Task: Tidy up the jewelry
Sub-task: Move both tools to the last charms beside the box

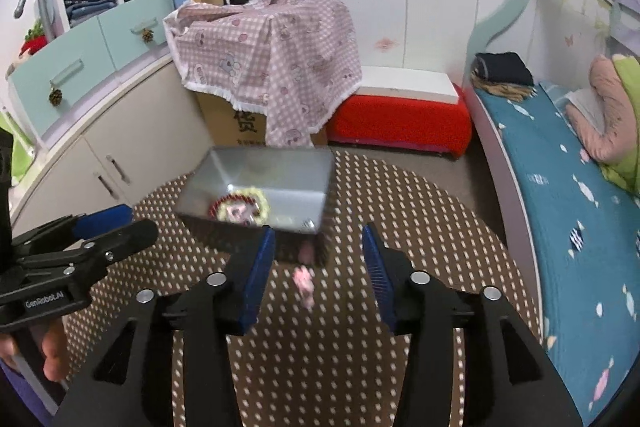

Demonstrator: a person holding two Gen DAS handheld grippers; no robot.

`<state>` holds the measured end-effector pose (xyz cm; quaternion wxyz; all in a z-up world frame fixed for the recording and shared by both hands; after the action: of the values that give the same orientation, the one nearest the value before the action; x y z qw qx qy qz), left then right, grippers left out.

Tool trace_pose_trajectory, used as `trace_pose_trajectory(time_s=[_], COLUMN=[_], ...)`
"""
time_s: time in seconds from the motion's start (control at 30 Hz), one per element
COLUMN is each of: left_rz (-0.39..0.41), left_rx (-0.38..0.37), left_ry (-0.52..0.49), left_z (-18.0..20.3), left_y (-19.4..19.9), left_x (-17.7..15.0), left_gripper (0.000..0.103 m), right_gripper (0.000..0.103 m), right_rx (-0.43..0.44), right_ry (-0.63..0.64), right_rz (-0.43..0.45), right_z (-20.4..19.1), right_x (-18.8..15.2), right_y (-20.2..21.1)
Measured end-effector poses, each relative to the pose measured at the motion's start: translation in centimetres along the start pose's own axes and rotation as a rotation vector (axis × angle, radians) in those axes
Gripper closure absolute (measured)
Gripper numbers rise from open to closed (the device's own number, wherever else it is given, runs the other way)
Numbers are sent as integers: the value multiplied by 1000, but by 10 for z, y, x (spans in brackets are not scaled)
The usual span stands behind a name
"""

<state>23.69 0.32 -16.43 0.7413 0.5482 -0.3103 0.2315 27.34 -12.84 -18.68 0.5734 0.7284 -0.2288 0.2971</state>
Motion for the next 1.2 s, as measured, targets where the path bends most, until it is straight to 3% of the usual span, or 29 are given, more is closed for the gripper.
trace_pose_trajectory(time_s=[0.37,0.7,0.8,0.9,1.1,1.17,1.2], left_rz=[-85,-113,-116,-139,-156,-157,-158], left_rx=[43,104,122,116,123,130,136], left_ry=[-84,-146,-170,-196,-213,-218,-218], left_z=[30,38,38,42,41,40,39], left_y=[-46,-82,-87,-94,-102,-103,-103], left_x=[-41,-36,-35,-38,-42,-42,-41], left_gripper=[42,43,45,57,70,80,92], right_gripper=[55,55,48,48,48,48,48], right_rx=[8,39,46,53,55,56,57], right_ry=[-52,-62,-63,-62,-61,-59,-58], right_rz=[-76,-95,-94,-100,-108,-111,-112], right_z=[27,34,33,33,33,31,30], right_x=[-59,-64,-63,-64,-63,-64,-64], right_y=[-26,-43,-47,-50,-54,-56,-57])
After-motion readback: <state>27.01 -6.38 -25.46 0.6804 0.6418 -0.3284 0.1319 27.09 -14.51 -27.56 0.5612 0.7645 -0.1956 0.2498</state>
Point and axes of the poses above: each gripper's, at about its wrist camera, not at the fingertips, and y roughly against the way its jaws point, z to its right, x to its top, the point moved 8 cm from there along -y, roughly the way its jaws point, and after that the axes turned 4 degrees about -y, right-handed, at the moved point
